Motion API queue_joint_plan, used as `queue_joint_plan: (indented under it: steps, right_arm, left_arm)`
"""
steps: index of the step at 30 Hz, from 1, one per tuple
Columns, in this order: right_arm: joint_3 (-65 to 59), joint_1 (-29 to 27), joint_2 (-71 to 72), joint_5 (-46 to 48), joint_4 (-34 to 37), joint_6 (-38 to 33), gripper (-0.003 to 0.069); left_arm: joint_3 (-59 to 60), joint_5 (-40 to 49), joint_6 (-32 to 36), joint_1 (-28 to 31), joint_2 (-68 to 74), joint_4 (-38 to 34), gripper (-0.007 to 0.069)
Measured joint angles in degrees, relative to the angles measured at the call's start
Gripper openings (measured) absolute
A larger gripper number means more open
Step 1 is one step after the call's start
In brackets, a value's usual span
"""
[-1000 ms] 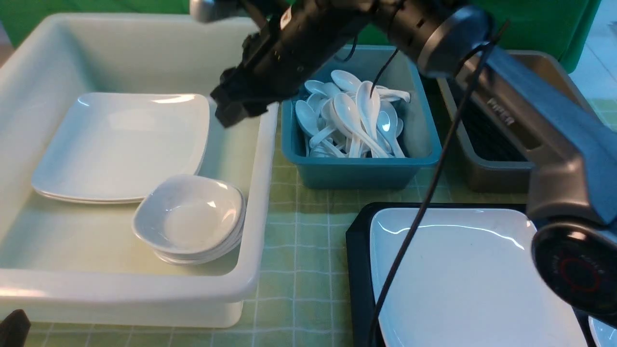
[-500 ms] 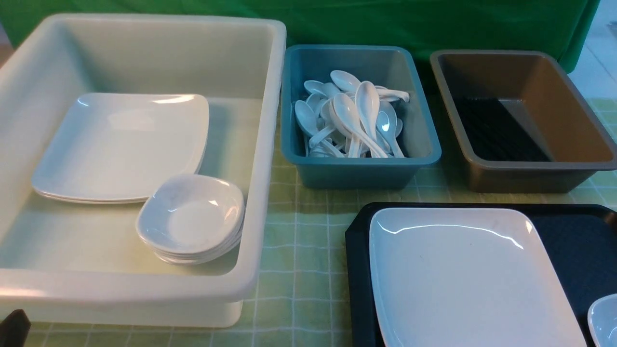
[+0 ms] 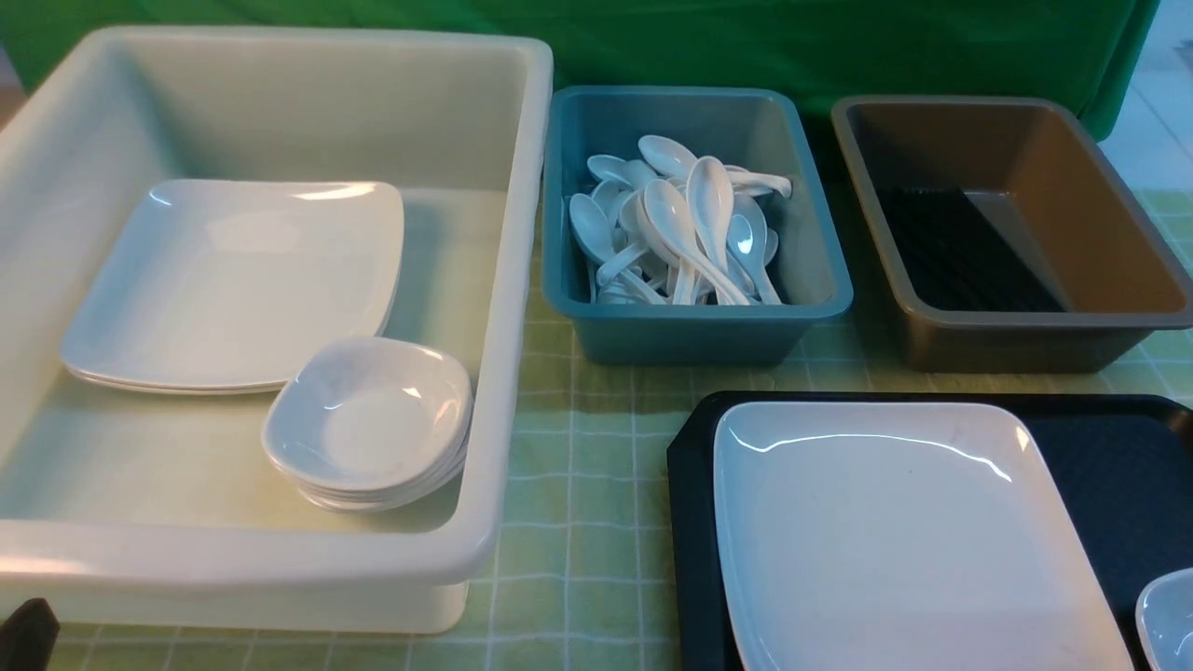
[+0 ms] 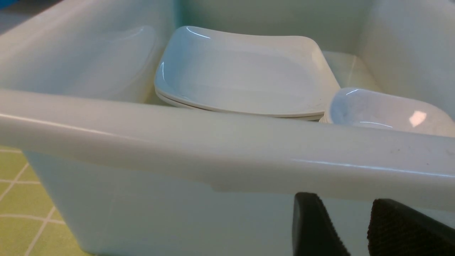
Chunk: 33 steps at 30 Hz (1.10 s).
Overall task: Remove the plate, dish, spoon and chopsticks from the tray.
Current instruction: Use the right arm to grab a small plate from the dinner plate
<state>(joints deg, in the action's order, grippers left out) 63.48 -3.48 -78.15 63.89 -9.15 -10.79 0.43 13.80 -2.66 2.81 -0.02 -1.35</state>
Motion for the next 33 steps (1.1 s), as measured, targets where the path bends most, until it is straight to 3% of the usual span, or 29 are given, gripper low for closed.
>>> queue_joint_plan:
  steps: [3, 7, 12, 15, 26, 33]
  right_arm:
    - [-1.8, -3.5, -4.4, -3.8, 1.6, -3.3, 0.0008]
    - [-1.8, -4.1, -11.8, -5.8, 2.0, -6.8, 0.0078]
    - [-1.8, -1.1, -20.1, -4.7, 1.8, -21.2, 0.0267]
    - [-1.8, 2.0, -21.1, -2.8, -0.5, -29.2, 0.0318]
    - [-1.8, 5.7, -24.1, -4.0, -5.3, -43.8, 0.0335]
    - [-1.8, 5.7, -27.2, -3.7, -8.0, -45.1, 0.0334]
  left_arm:
    - [0.0, 0.0, 0.0, 0.0, 0.0, 0.0, 0.0224]
    - [0.0, 0.0, 0.0, 0.0, 0.0, 0.2, 0.0224]
    - [0.0, 0.0, 0.0, 0.0, 0.0, 0.4, 0.0224]
    - [0.0, 0.0, 0.0, 0.0, 0.0, 0.4, 0.0224]
    - [0.0, 0.0, 0.1, 0.0, 0.0, 0.4, 0.0224]
    - [0.0, 0.0, 0.1, 0.0, 0.0, 0.5, 0.0224]
